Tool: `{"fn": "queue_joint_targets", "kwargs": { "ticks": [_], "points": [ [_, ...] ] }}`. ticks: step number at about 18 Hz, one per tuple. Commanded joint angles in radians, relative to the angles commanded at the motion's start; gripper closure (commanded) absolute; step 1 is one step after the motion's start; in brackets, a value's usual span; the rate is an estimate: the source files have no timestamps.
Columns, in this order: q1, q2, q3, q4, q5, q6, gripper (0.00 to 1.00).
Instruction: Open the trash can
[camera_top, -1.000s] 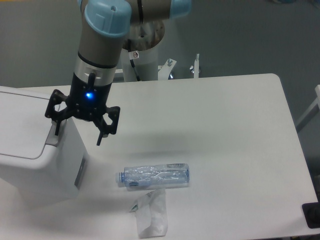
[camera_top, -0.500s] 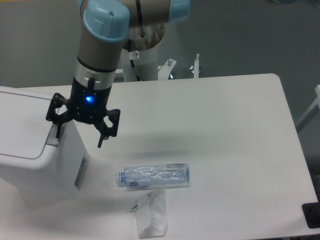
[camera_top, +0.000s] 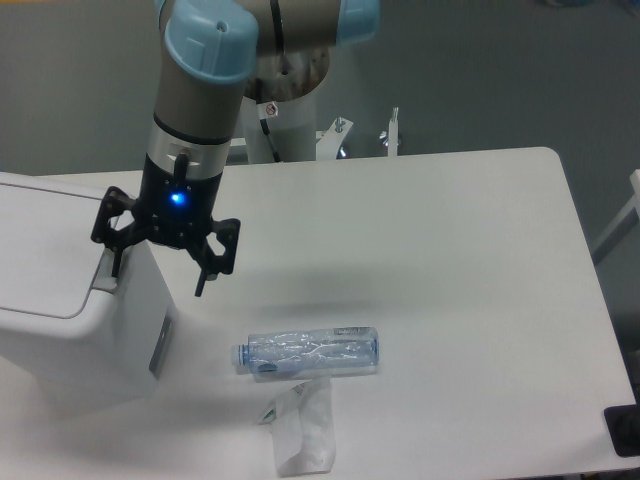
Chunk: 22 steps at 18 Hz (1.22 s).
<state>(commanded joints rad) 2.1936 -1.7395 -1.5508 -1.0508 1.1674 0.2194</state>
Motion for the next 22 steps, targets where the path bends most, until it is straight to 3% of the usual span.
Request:
{"fn": "queue_joint_targets", "kwargs": {
  "ticks": [15,22],
  "points": [
    [-0.002,0.006,-0.002,0.000,0.000,0.002,0.00],
    [0.003,-0.005,0.058,0.003,0.000,0.012,0.00]
  ]
}}
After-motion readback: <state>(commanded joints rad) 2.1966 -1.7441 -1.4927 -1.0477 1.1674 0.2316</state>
